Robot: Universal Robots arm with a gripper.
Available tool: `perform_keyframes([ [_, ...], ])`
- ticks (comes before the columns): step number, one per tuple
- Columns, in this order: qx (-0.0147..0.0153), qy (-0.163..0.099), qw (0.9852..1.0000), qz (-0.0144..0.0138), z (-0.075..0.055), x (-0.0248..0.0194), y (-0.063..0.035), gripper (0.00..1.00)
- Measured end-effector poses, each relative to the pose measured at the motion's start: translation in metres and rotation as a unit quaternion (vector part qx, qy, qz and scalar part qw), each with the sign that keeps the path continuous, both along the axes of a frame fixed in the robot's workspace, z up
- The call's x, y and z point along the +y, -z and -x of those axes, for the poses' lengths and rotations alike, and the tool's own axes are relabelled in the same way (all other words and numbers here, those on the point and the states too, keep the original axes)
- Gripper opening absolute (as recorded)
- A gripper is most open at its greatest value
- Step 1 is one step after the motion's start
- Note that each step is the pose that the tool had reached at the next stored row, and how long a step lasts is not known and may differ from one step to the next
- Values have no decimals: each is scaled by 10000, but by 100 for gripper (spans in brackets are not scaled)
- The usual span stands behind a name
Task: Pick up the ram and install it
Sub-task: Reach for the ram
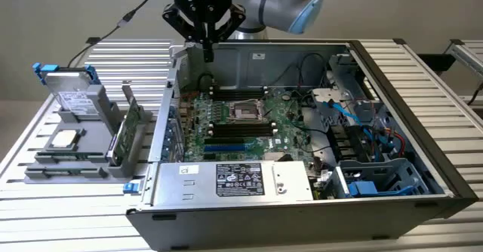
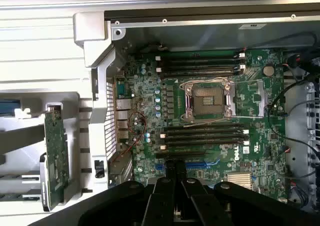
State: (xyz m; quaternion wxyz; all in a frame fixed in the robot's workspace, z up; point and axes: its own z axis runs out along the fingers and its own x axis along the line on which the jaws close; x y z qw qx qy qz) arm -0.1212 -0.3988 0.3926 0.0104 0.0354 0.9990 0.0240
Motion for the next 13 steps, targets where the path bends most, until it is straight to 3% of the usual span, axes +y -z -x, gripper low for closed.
perform_keyframes([
  [13, 0, 0, 10000, 0, 0, 0, 0, 10],
])
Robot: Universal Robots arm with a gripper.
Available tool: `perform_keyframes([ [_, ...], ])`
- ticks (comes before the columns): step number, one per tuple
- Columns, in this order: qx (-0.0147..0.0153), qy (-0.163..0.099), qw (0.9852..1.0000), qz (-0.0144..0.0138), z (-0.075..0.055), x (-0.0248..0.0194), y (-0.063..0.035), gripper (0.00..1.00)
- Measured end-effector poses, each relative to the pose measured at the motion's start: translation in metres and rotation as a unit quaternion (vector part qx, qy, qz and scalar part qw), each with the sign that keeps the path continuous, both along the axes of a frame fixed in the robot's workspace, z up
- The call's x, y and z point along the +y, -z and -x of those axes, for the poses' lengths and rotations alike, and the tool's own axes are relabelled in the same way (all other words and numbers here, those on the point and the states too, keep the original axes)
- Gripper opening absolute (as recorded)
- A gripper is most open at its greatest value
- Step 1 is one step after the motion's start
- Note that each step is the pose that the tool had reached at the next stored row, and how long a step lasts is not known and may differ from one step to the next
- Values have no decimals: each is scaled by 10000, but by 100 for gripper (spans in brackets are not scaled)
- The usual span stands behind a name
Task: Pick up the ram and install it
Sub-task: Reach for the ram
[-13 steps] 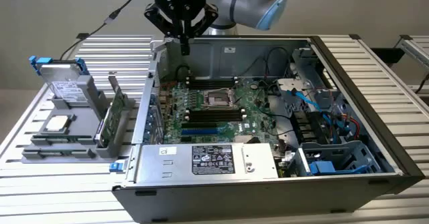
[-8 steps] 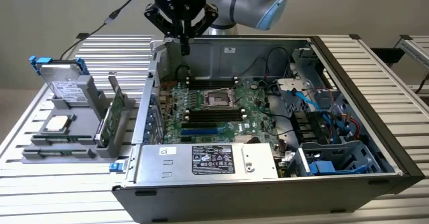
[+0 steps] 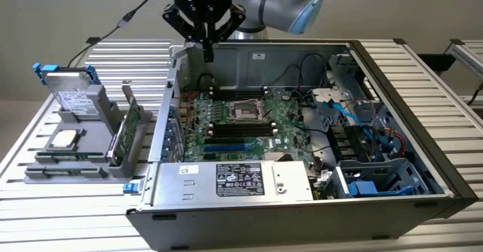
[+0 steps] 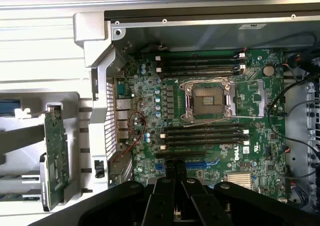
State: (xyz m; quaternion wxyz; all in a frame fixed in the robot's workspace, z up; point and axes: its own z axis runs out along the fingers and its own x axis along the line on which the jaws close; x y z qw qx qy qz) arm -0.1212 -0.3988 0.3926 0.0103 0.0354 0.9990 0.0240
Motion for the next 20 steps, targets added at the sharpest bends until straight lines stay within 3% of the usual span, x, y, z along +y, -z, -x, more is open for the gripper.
perform_keyframes([
  [4, 1, 0, 10000, 1, 68, 0, -1, 10],
  [20, 54, 0, 10000, 0, 795, 0, 8, 10],
])
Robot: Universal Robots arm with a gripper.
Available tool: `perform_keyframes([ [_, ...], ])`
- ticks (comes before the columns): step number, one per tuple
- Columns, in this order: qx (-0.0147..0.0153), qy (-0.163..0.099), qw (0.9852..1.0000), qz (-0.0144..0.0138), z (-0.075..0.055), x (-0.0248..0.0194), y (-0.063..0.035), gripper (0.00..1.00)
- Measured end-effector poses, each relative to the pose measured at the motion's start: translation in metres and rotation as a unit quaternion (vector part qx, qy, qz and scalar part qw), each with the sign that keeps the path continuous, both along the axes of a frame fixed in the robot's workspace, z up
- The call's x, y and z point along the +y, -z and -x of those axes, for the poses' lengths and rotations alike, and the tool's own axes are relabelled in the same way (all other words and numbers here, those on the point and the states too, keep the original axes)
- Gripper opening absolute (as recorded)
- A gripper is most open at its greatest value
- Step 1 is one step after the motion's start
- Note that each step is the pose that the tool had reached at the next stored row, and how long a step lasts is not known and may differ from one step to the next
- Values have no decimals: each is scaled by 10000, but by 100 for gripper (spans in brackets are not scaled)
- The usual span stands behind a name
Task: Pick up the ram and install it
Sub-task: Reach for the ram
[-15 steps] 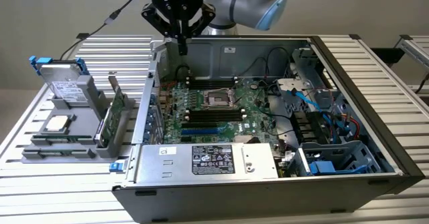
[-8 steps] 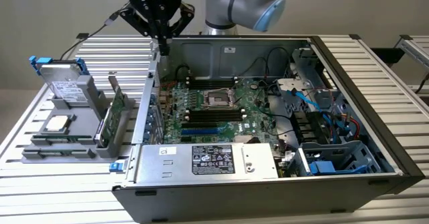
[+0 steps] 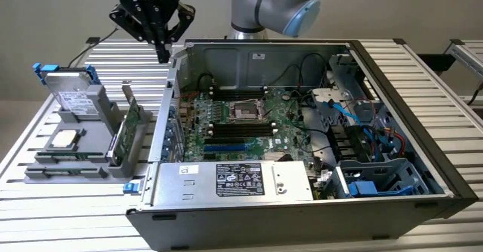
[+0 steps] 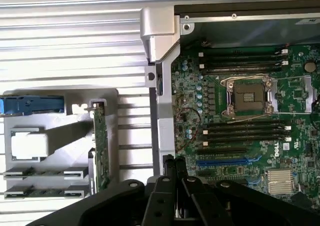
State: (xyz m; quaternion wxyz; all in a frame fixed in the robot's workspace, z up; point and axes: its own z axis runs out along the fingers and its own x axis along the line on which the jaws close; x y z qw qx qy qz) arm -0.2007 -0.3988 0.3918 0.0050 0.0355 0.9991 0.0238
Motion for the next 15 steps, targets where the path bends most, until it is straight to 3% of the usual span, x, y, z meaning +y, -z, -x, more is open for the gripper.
perform_keyframes([
  [15, 103, 0, 9999, 0, 683, 0, 38, 10],
])
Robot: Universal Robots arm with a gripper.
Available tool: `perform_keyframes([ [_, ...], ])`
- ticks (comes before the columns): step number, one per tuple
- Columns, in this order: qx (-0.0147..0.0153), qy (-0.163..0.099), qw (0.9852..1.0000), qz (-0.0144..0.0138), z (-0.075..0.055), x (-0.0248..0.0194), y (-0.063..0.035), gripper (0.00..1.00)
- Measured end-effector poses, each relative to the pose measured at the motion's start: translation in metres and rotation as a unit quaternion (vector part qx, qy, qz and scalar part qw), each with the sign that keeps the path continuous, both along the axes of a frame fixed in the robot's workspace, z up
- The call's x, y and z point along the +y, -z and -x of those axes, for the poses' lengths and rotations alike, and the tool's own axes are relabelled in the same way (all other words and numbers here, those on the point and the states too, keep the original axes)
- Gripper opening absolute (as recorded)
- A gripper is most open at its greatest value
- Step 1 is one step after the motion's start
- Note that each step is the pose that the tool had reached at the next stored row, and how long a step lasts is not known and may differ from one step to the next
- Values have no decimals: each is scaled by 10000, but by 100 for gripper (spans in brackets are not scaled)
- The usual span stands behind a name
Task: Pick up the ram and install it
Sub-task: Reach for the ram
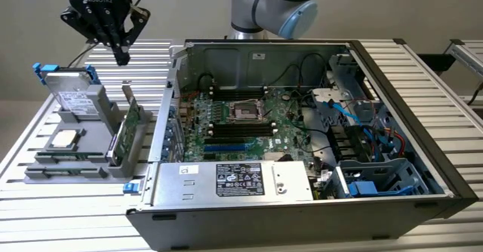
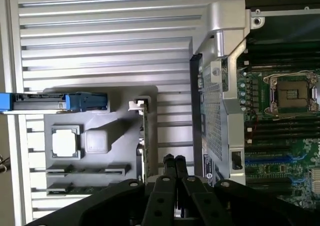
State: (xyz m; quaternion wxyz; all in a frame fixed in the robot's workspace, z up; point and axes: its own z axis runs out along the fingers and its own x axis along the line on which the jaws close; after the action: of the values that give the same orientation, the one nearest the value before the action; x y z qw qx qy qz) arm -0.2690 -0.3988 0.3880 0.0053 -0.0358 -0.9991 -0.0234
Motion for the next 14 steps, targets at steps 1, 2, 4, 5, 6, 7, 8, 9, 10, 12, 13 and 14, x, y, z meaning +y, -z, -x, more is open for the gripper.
perform_keyframes([
  [1, 12, 0, 10000, -1, 36, 0, 14, 10],
  [2, 25, 0, 10000, -1, 51, 0, 29, 10],
  [4, 42, -1, 10000, 0, 70, 0, 66, 10],
  [5, 50, 0, 10000, -1, 79, -1, 85, 10],
  [6, 62, -1, 10000, 0, 86, -1, 101, 10],
  [7, 106, -1, 9999, 0, 96, -1, 120, 10],
  [8, 133, -1, 9999, 0, 105, 0, 126, 10],
  [9, 160, 0, 9999, 0, 118, 0, 129, 10],
  [10, 178, 0, 9998, 0, 134, -1, 129, 10],
  [12, 196, 0, 9998, 0, 163, 0, 133, 10],
  [13, 204, -1, 9998, 0, 177, 0, 134, 10],
  [14, 213, 0, 9998, 0, 188, 0, 134, 10],
])
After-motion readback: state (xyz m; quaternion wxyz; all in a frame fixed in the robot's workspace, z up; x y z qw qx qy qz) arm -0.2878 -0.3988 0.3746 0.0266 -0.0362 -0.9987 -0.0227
